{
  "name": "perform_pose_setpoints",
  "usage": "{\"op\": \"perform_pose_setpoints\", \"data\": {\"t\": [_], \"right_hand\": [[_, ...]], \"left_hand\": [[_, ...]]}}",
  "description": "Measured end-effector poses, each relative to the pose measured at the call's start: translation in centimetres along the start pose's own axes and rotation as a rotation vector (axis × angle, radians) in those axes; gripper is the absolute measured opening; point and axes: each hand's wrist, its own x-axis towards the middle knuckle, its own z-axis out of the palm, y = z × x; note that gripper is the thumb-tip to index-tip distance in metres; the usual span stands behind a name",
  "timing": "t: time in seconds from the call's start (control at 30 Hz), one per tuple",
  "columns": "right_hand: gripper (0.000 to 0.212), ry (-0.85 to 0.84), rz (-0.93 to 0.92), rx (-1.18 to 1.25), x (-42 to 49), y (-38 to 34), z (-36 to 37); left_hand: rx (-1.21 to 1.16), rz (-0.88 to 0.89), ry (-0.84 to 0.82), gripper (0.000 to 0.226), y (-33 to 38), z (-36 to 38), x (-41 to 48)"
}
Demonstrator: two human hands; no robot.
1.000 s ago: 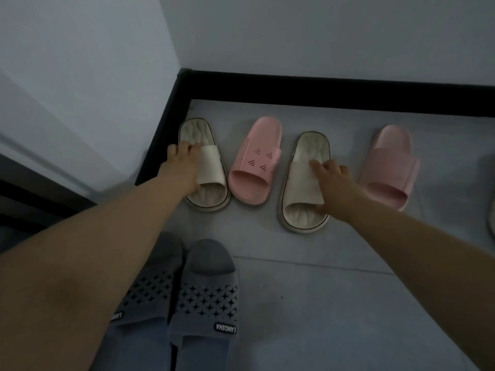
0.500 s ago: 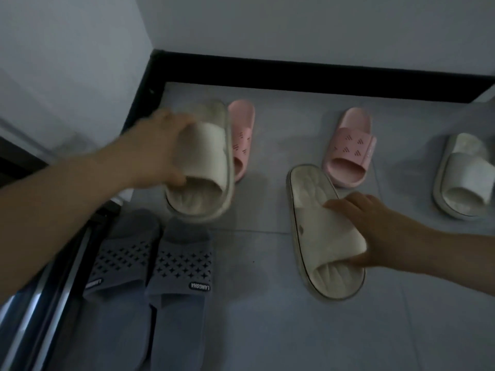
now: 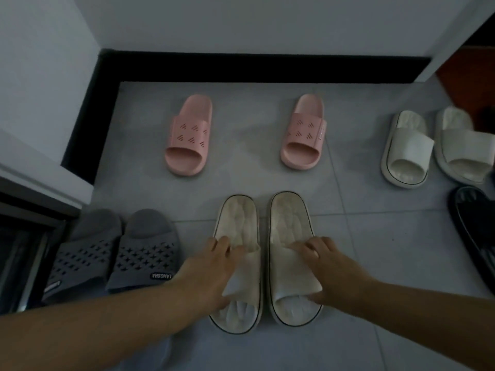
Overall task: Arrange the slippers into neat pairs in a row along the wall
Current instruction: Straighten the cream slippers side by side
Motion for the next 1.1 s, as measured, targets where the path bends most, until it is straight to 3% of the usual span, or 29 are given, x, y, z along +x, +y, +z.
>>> {"op": "perform_pose_setpoints", "data": {"t": [0.23, 0.33, 0.53, 0.57, 0.63, 0.67, 0.73, 0.83, 0.97, 1.1], "right_hand": [[0.085, -0.037, -0.108, -0.008, 1.0, -0.7, 0.8], [0.081, -0.069, -0.132, 0.002, 1.9, -1.0, 0.1], [0.076, 0.200, 0.024, 0.102, 7.0, 1.6, -4.5], [0.074, 0.196, 0.044, 0.112, 7.9, 2.3, -5.5], [0.073, 0.028, 0.025, 0.090, 8.9, 3.2, -6.1], [0.072, -0.092, 0.006, 0.085, 8.7, 3.2, -5.7], [0.070, -0.274, -0.021, 0.124, 7.5, 2.5, -3.8], [0.060, -0.288, -0.089, 0.187, 5.1, 1.3, -0.4], [0.060, -0.233, -0.118, 0.183, 3.8, 0.7, 0.9], [0.057, -0.218, -0.124, 0.257, 3.9, 1.0, 1.0]], "left_hand": [[0.000, 0.055, -0.014, 0.082, -0.6, 0.2, -1.0], [-0.015, 0.070, -0.013, 0.069, -1.7, -0.6, -0.2], [-0.143, -0.158, 0.262, 0.060, -7.2, -5.7, 5.4], [-0.152, -0.192, 0.298, 0.063, -8.7, -6.8, 6.5], [-0.195, -0.210, 0.330, 0.059, -11.0, -8.7, 7.8], [-0.244, -0.173, 0.276, 0.055, -10.9, -9.2, 7.9], [-0.333, -0.065, 0.014, 0.055, -9.0, -8.6, 7.1], [-0.255, 0.043, -0.294, 0.064, -4.1, -4.3, 4.2], [-0.175, 0.031, -0.242, 0.065, -1.3, 0.8, 1.4], [-0.183, 0.045, -0.222, 0.053, -1.7, 0.3, 1.5]]}}
